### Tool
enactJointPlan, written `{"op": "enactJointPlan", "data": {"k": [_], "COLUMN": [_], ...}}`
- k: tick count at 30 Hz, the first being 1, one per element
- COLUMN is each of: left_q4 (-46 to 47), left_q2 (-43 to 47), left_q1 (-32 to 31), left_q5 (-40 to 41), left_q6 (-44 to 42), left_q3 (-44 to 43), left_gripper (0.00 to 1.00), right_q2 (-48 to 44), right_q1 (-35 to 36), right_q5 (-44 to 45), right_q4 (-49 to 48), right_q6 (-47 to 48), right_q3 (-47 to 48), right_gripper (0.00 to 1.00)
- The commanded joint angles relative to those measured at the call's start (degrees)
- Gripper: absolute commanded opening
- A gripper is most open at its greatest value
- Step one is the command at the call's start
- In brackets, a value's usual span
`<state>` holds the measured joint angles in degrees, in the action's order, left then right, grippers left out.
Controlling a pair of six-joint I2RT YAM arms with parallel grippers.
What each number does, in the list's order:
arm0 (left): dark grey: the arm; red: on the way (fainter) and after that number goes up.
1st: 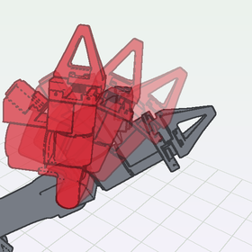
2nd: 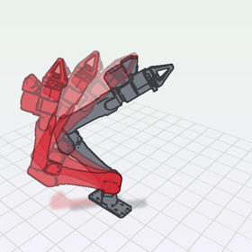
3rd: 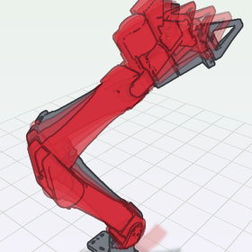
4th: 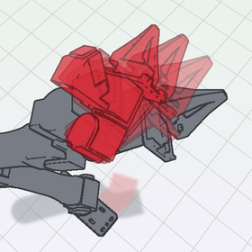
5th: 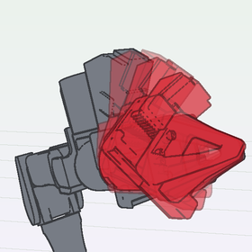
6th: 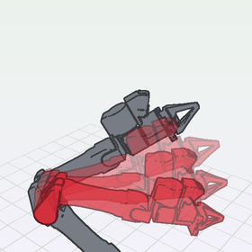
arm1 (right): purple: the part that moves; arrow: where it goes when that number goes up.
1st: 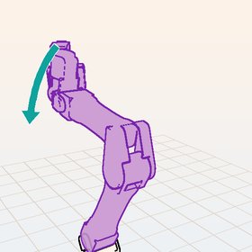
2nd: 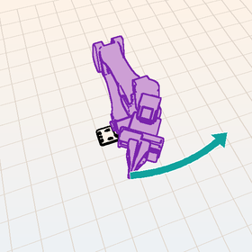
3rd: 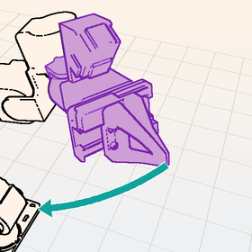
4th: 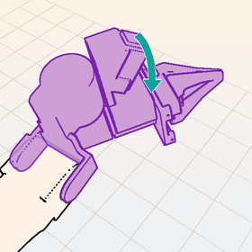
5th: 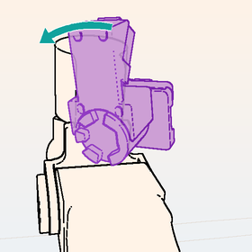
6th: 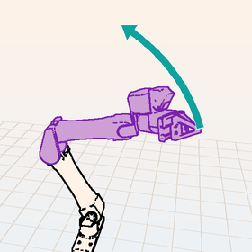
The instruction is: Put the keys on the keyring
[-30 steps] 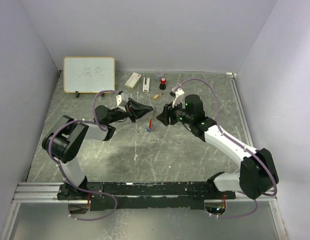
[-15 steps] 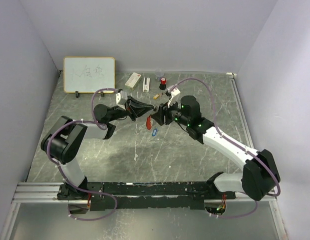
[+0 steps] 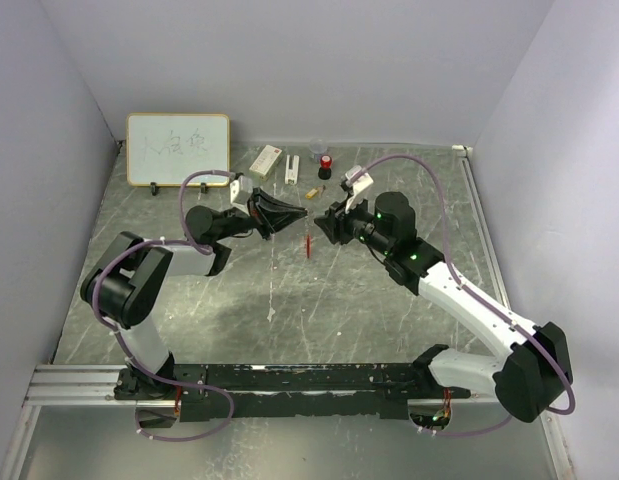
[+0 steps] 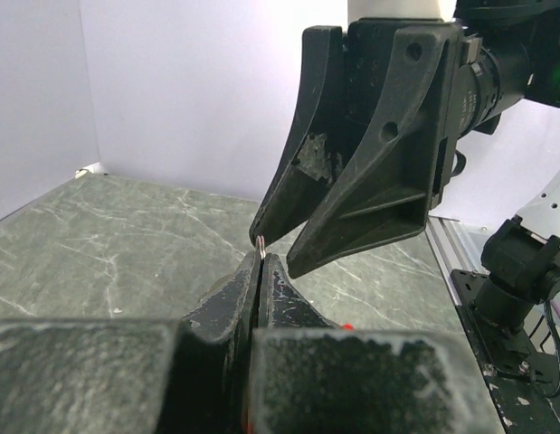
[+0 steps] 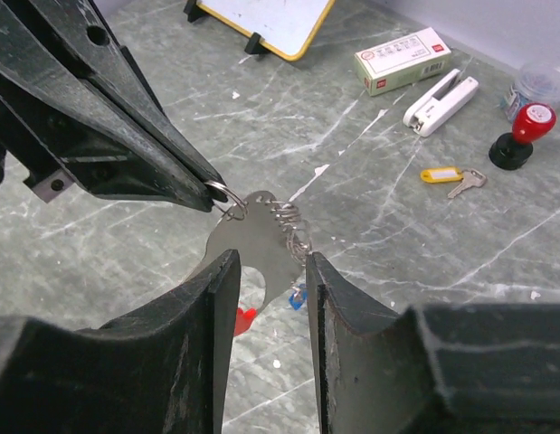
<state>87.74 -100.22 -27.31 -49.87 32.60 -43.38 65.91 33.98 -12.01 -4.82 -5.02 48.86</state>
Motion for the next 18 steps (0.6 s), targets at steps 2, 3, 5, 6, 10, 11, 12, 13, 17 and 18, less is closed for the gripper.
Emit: {"op": "enactJointPlan", "data": {"k": [2, 3, 5, 6, 10, 11, 12, 13, 17, 18], "left_q4": [5.5, 3.9, 0.5, -1.2, -9.4, -11.4, -13.8, -15.9, -24.5, -26.8], "left_q2": [4.1, 4.5, 5.5, 5.9, 7.5, 7.9, 8.2, 8.7, 10.7, 11.0], "left_q1": [0.5, 0.4, 0.5, 0.5, 0.5, 0.5, 0.5, 0.5, 0.7, 0.7], "left_q5": [-1.4, -1.7, -2.1, -2.3, -3.3, -3.6, -4.0, -4.3, -4.5, -4.7], "left_q6": [-0.4, -0.7, -1.4, -1.9, -3.8, -4.2, -4.8, -5.5, -8.8, -9.8], "left_q3": [-1.1, -1.2, -1.4, -1.6, -2.5, -2.9, -3.4, -3.6, -4.4, -4.8], "left_gripper": [0.07, 0.07, 0.07, 0.07, 0.07, 0.07, 0.07, 0.07, 0.07, 0.07], "right_q2": [-0.1, -0.4, -1.1, -1.6, -3.0, -3.3, -3.7, -3.9, -5.4, -5.7], "right_q1": [0.1, 0.0, 0.1, 0.0, 0.0, 0.0, 0.1, 0.0, -0.2, -0.2], "right_q5": [0.0, 0.1, 0.5, 0.5, 0.3, 0.0, 0.0, 0.3, -0.7, -1.6], "right_q4": [-0.3, -0.7, -1.2, -1.4, -2.5, -2.5, -2.6, -2.6, -2.9, -3.2], "right_q6": [3.4, 3.8, 4.9, 5.7, 8.9, 9.7, 10.5, 11.1, 13.0, 13.3], "right_q3": [1.6, 1.3, 0.8, 0.5, -1.1, -1.4, -1.7, -1.9, -2.6, -2.9], "right_gripper": [0.35, 0.35, 0.34, 0.34, 0.34, 0.35, 0.35, 0.36, 0.38, 0.39]}}
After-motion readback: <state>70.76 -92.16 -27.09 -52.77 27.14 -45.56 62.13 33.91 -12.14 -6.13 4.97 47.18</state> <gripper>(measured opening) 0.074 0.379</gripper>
